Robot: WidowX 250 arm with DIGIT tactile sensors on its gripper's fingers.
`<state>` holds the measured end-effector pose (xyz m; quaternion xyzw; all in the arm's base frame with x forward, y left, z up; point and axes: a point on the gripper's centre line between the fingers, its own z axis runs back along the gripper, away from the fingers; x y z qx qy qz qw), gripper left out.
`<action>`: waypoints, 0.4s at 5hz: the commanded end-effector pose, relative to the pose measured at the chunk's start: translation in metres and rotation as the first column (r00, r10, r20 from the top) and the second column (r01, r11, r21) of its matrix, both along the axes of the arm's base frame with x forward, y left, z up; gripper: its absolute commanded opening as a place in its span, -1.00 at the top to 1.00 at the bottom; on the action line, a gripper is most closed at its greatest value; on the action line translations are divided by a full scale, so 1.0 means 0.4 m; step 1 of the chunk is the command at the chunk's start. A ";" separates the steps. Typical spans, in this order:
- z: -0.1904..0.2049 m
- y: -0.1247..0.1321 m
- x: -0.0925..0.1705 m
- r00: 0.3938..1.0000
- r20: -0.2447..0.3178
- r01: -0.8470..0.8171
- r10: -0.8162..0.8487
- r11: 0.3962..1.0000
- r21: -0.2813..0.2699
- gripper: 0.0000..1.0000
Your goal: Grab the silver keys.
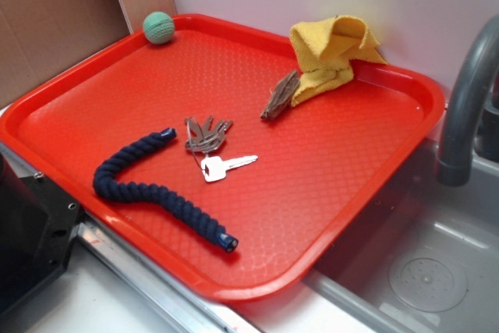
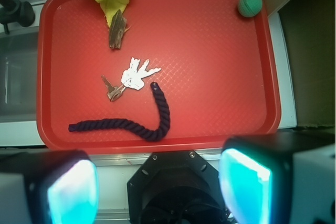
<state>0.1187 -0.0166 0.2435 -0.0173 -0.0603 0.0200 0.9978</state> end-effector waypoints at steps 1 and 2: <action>0.000 0.000 0.000 1.000 0.000 0.000 0.000 1.000 0.000 -1.00; -0.125 -0.040 0.079 0.967 0.070 -0.250 0.247 0.968 0.038 -1.00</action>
